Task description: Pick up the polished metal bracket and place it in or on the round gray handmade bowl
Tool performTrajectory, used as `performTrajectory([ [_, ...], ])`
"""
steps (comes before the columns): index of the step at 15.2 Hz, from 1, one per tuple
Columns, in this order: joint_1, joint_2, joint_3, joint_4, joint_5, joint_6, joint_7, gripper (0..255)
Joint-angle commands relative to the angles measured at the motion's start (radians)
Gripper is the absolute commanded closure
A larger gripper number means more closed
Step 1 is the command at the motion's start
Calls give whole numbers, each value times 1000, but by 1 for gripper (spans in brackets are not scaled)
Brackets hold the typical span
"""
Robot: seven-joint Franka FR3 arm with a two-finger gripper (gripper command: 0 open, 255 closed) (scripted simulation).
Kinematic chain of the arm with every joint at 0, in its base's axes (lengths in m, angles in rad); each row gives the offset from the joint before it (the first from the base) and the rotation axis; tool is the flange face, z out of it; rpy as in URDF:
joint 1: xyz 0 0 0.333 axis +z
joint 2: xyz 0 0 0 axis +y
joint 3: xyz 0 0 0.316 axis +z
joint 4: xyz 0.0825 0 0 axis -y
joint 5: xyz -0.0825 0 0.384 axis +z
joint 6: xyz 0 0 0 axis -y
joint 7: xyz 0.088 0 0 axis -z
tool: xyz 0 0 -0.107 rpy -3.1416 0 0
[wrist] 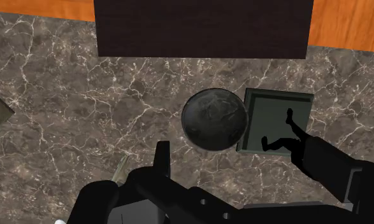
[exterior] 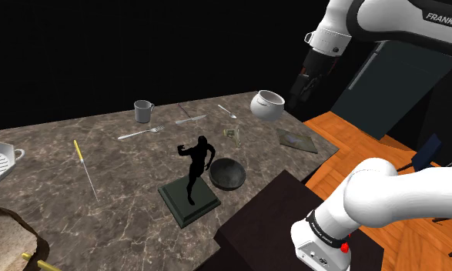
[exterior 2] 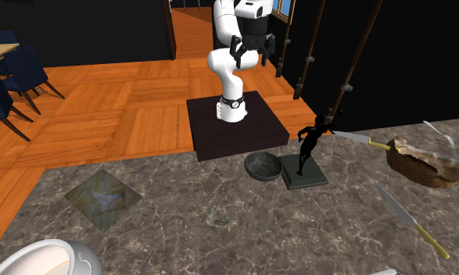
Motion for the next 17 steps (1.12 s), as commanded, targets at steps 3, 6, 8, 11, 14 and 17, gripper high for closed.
performTrajectory([
  [3,3,11,-27,-50,-28,70,-57,0],
  [6,7,41,-71,-113,-70,180,-140,0],
  [8,8,71,-100,-147,-96,257,-195,0],
  [11,11,133,-146,-186,-134,376,-274,0],
  [14,16,212,-193,-209,-166,499,-354,0],
  [17,24,309,-239,-216,-188,624,-434,0],
])
